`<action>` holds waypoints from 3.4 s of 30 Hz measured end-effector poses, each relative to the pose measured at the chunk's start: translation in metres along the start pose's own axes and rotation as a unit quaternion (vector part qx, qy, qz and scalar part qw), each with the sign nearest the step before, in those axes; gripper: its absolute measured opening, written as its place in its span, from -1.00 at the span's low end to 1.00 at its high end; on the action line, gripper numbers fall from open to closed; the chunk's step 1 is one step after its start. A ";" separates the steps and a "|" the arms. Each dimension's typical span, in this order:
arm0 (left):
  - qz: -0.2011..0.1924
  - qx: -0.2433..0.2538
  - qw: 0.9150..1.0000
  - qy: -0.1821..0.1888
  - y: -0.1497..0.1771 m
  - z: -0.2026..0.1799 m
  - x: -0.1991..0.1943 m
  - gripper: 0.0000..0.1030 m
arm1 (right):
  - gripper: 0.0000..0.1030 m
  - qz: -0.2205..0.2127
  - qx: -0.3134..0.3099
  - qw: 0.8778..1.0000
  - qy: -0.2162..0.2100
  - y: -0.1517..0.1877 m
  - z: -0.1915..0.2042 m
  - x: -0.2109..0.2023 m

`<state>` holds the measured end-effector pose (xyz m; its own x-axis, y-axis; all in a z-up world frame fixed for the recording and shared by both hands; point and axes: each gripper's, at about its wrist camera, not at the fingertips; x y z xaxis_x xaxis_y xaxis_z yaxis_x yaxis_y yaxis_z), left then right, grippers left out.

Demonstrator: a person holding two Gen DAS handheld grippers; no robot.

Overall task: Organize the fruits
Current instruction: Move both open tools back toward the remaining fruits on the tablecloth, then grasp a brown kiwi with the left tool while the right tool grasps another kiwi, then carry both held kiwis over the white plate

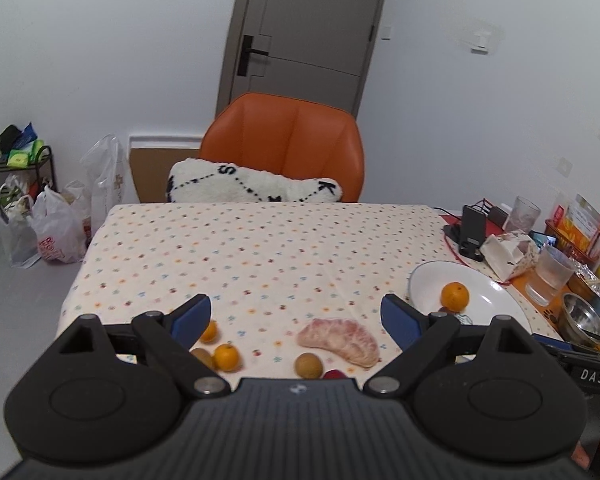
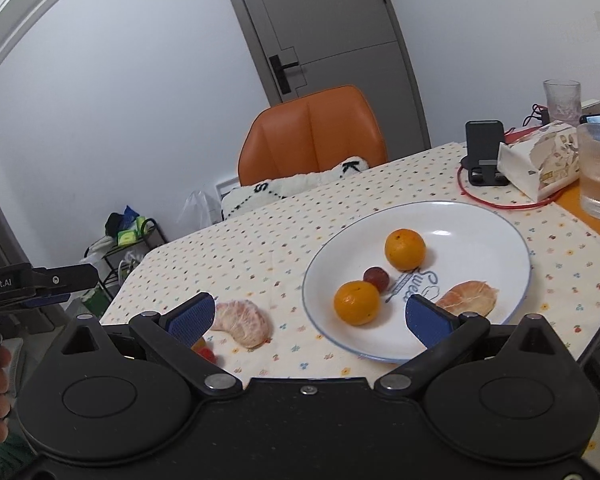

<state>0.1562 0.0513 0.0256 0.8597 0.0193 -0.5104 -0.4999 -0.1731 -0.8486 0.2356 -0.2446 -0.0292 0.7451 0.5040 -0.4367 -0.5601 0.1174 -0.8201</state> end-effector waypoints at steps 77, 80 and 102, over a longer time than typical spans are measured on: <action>0.049 -0.069 0.996 0.000 0.049 0.082 0.064 -0.57 | -0.55 0.127 -0.071 0.984 -0.102 0.034 0.093 0.125; 0.045 -0.066 0.997 0.001 0.046 0.077 0.060 -0.57 | -0.55 0.114 -0.067 0.985 -0.106 0.028 0.091 0.117; 0.022 -0.017 0.998 0.050 0.022 -0.009 0.054 -0.57 | -0.55 0.042 -0.034 0.997 -0.057 -0.002 0.032 0.049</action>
<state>0.1928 0.0402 -0.0191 0.8439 -0.0878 -0.5293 -0.5352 -0.2052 -0.8194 0.2611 -0.1930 -0.0373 0.6487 0.6039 -0.4631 -0.5902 0.0149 -0.8072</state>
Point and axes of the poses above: each gripper's, at about its wrist camera, not at the fingertips, and x roughly the way its jaws point, z to its left, y to its underside, and after that the axes turned 3 degrees about x, right-handed
